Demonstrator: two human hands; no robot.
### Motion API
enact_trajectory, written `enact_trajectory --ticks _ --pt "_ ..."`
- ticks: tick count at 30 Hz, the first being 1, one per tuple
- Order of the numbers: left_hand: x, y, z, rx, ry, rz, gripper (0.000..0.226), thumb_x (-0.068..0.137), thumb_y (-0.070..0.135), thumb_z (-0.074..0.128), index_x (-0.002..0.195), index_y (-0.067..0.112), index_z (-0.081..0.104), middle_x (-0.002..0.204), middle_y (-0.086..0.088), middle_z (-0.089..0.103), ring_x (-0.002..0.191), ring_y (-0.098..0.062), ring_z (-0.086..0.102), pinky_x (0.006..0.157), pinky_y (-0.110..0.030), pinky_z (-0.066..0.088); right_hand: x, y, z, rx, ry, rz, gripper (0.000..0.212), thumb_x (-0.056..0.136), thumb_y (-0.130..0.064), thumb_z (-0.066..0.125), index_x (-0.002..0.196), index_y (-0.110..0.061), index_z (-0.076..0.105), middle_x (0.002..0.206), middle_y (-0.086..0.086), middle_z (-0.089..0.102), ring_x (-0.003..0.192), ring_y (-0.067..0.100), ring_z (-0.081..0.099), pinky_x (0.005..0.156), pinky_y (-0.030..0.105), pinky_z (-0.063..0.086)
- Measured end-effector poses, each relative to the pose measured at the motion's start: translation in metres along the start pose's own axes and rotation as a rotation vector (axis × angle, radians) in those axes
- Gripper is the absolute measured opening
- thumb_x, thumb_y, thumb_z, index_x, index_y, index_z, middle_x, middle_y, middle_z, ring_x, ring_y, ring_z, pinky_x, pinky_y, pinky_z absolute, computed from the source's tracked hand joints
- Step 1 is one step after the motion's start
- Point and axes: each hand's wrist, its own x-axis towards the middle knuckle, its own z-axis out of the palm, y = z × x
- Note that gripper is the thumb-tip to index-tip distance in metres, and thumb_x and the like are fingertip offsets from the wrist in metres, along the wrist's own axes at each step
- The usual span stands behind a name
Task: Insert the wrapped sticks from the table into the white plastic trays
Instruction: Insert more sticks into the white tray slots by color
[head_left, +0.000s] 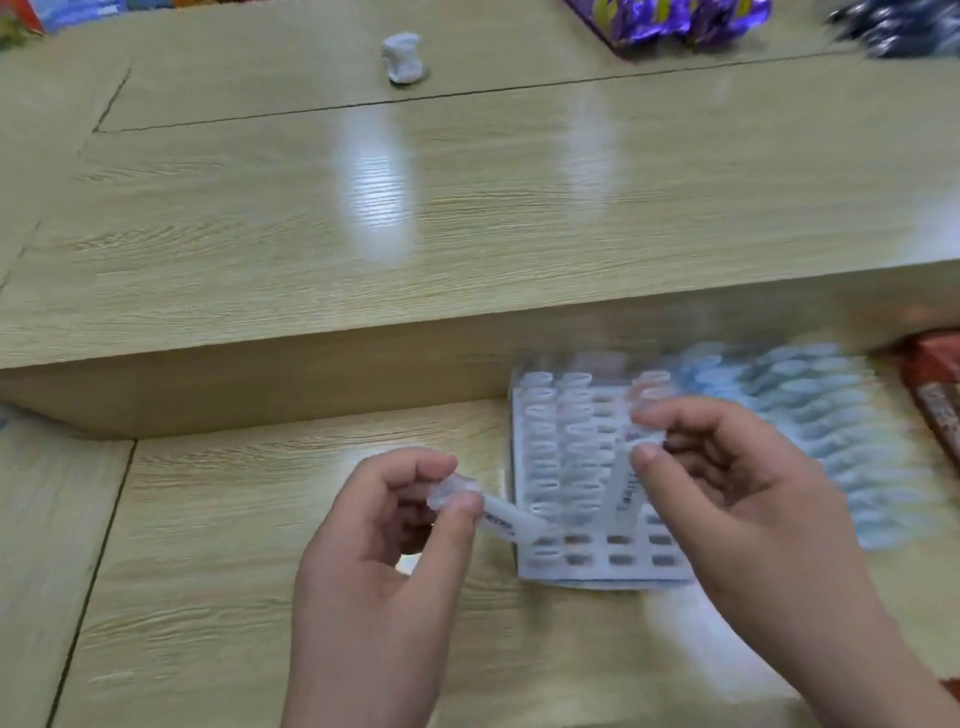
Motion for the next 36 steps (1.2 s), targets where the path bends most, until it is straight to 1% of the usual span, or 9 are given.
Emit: enact_trajectory --ticks 6,11,15,20,23,27,30,33,36 --pt "-0.021 -0.001 0.045 0.247 -0.047 0.138 0.017 0.074 0.046 0.067 0.091 0.047 0.066 0.087 0.019 0.069 0.075 -0.007 0.061 0.064 -0.006 0.042 -0.025 0.029 -0.016 -0.068 0.064 0.050 0.020 0.077 -0.039 0.068 0.096 -0.040 0.066 0.085 -0.012 0.069 0.072 0.007 0.069 0.065 0.010 0.051" --pt "-0.026 -0.017 0.057 0.413 -0.055 0.249 0.014 0.080 0.041 0.067 0.093 0.040 0.065 0.093 0.030 0.061 0.084 0.004 0.054 0.066 -0.008 0.039 -0.029 0.049 -0.010 -0.065 -0.008 0.012 0.028 0.081 -0.022 0.071 0.097 -0.043 0.063 0.094 -0.013 0.067 0.083 0.005 0.071 0.072 0.011 0.052" --pt "-0.027 -0.025 0.057 0.483 -0.073 0.348 0.012 0.082 0.037 0.067 0.094 0.037 0.065 0.100 0.038 0.057 0.091 -0.002 0.056 0.073 -0.011 0.043 -0.028 0.056 -0.010 -0.096 -0.017 -0.006 0.026 0.083 -0.024 0.068 0.098 -0.043 0.061 0.097 -0.017 0.066 0.084 0.001 0.070 0.069 0.007 0.050" --pt "-0.026 -0.033 0.054 0.461 -0.106 0.438 0.010 0.084 0.034 0.070 0.094 0.034 0.068 0.098 0.029 0.063 0.090 -0.013 0.054 0.076 -0.027 0.047 -0.029 0.067 -0.010 -0.043 -0.043 -0.027 0.025 0.086 -0.021 0.069 0.097 -0.041 0.061 0.099 -0.012 0.067 0.087 0.006 0.072 0.071 0.016 0.055" --pt "-0.023 -0.039 0.052 0.500 -0.205 0.530 0.013 0.086 0.030 0.070 0.098 0.033 0.065 0.102 0.025 0.063 0.095 -0.015 0.053 0.074 -0.040 0.049 -0.030 0.071 -0.013 -0.189 -0.083 -0.156 0.021 0.090 -0.020 0.067 0.100 -0.036 0.060 0.103 -0.014 0.064 0.093 0.007 0.069 0.073 0.020 0.056" --pt "-0.022 -0.047 0.056 0.627 -0.207 0.668 0.018 0.084 0.023 0.077 0.098 0.028 0.068 0.101 0.015 0.068 0.096 -0.018 0.052 0.077 -0.039 0.045 -0.028 0.074 -0.017 -0.413 -0.098 -0.373 0.019 0.091 -0.017 0.065 0.107 -0.028 0.060 0.104 -0.013 0.063 0.101 0.003 0.063 0.075 0.026 0.054" --pt "-0.025 -0.053 0.056 0.596 -0.171 0.655 0.015 0.089 0.026 0.072 0.104 0.028 0.068 0.110 0.010 0.065 0.100 -0.020 0.052 0.084 -0.037 0.047 -0.030 0.075 -0.013 -0.529 -0.141 -0.452 0.026 0.092 -0.019 0.059 0.114 -0.031 0.060 0.110 -0.012 0.062 0.094 0.008 0.066 0.067 0.031 0.055" --pt "-0.029 -0.058 0.051 0.509 -0.123 0.627 0.019 0.088 0.023 0.071 0.107 0.025 0.067 0.117 0.007 0.060 0.107 -0.018 0.054 0.094 -0.027 0.042 -0.036 0.081 -0.010 -0.572 -0.202 -0.527 0.040 0.090 -0.006 0.059 0.127 -0.022 0.063 0.112 -0.002 0.064 0.090 0.017 0.067 0.060 0.033 0.055" --pt "-0.031 -0.064 0.047 0.509 -0.104 0.600 0.012 0.091 0.024 0.068 0.103 0.027 0.069 0.121 0.002 0.057 0.111 -0.017 0.052 0.096 -0.026 0.039 -0.040 0.087 -0.012 -0.587 -0.177 -0.561 0.043 0.093 -0.005 0.050 0.132 -0.019 0.061 0.109 0.002 0.065 0.089 0.018 0.066 0.062 0.032 0.054"
